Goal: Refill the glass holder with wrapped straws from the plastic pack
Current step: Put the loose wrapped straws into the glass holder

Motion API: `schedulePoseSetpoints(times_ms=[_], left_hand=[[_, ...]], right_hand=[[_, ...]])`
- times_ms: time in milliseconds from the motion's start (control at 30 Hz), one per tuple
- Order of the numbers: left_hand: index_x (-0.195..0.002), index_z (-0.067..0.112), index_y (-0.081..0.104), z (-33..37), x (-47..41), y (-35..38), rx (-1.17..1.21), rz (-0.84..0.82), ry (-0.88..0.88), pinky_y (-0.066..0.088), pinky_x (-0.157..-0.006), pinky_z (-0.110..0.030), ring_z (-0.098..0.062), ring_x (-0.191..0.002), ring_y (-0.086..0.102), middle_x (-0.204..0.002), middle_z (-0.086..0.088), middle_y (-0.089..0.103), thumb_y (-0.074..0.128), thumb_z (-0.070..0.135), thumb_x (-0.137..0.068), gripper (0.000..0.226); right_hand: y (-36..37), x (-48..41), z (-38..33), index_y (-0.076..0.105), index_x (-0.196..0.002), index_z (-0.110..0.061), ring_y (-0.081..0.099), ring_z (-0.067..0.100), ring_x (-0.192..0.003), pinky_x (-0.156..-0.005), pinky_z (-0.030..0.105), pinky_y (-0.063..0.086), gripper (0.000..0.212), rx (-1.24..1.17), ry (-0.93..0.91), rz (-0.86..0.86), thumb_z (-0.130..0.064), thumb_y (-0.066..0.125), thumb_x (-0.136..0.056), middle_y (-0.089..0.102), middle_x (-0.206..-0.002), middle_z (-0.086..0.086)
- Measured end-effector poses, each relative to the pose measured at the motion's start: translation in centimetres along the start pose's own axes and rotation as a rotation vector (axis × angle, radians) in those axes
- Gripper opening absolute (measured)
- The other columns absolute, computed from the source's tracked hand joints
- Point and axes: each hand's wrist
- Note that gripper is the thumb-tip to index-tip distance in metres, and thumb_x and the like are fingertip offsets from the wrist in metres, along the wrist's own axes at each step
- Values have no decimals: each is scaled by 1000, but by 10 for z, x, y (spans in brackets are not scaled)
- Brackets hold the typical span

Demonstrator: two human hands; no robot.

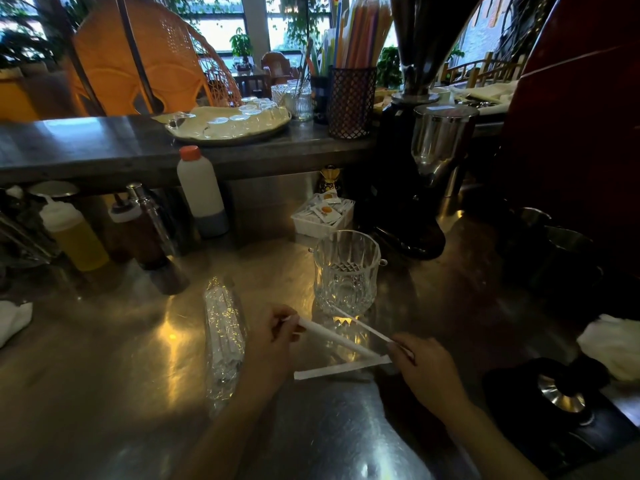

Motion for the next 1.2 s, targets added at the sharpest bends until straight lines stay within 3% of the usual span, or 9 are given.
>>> schedulePoseSetpoints(times_ms=[133,300,400,500,633,800,933,1033,1200], left_hand=[[-75,38,62,14,-9,-11,17,2,67,55,-60,-17,-11,-71,67,-79,5,65,55,3,-87,37],[-76,34,58,38,-23,-11,-54,64,164,55,-60,-13,-15,-71,66,-79,4,65,60,4,-84,31],[-78,27,60,59,-36,-11,-135,90,264,49,-62,-5,-5,-70,64,-78,11,61,59,4,-84,24],[-88,19,61,85,-53,-12,-220,120,388,46,-65,-3,9,-74,59,-79,18,56,56,8,-86,12],[-92,21,56,129,-79,-13,-229,172,563,47,-72,-6,3,-77,57,-86,8,59,54,8,-87,14],[-87,6,62,168,-111,-7,-319,251,778,37,-72,1,6,-70,50,-80,3,56,57,8,-85,6],[-88,6,61,162,-133,8,-393,135,737,42,-67,-14,-9,-72,53,-82,0,57,54,11,-87,8],[-89,10,61,138,-149,23,-474,43,660,45,-68,-25,-13,-74,55,-82,1,58,54,14,-88,8],[-86,21,58,89,-170,45,-654,-61,570,37,-61,-14,-2,-67,51,-78,10,54,53,24,-89,6]], right_hand=[[-13,-4,-13,67,-73,-30,59,-6,-63,-56,3,40,29,-376,79,93,-1,67,-78,66,-62,-18],[-26,-15,-32,64,-73,-21,55,4,-46,-47,13,45,27,-748,151,86,2,58,-85,65,-55,-5],[-43,-31,-48,60,-61,-22,51,1,-47,-49,8,40,31,-672,54,149,-6,57,-87,60,-53,-9],[-66,-52,-65,65,-73,-20,57,-4,-60,-57,5,43,21,-602,-36,207,-7,58,-86,60,-57,-10],[-97,-88,-80,61,-79,-12,54,-5,-57,-52,6,42,14,-511,-106,315,-14,52,-90,54,-64,-7],[-119,-133,-94,57,-77,-5,49,-1,-47,-43,8,36,22,-462,-183,421,-19,51,-92,51,-59,-4],[-104,-161,-91,56,-77,-4,47,2,-47,-42,12,35,28,-385,-137,351,-26,50,-92,56,-61,6],[-82,-175,-82,55,-78,-9,56,18,-55,-51,33,45,26,-294,-81,238,-29,50,-92,61,-66,12],[-48,-193,-67,49,-71,-21,54,15,-56,-55,32,43,25,-7,-7,95,-35,48,-92,54,-60,-3]])
Point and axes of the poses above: each hand's wrist, its own x-axis away from the middle knuckle, its own y-axis out of the palm, z = x × y
